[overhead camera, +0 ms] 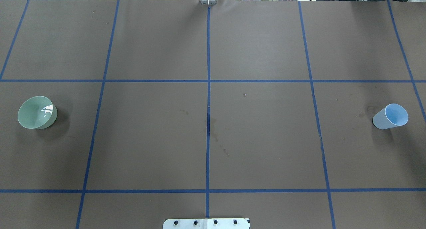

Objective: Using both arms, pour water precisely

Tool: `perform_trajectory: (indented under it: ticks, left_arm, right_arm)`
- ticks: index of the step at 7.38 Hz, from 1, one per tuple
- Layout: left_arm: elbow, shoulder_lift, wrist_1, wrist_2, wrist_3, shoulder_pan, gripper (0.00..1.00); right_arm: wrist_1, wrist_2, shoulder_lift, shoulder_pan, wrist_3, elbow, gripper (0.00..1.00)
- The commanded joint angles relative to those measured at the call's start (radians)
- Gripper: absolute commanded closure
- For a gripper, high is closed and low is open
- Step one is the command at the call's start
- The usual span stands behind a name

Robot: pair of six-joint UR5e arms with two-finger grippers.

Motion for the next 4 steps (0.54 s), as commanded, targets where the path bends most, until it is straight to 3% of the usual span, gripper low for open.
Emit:
perform_trajectory:
  ticks: [1, 4]
  left_arm:
    - [-0.037, 0.021, -0.002, -0.003, -0.001, 0.001, 0.00]
    - [-0.047, 0.009, 0.004, 0.002, -0.006, 0.004, 0.00]
  right_arm:
    - [0.001, 0.002, -0.021, 0.004, 0.003, 0.020, 0.00]
    - [0.001, 0.001, -0.015, 0.004, 0.003, 0.023, 0.00]
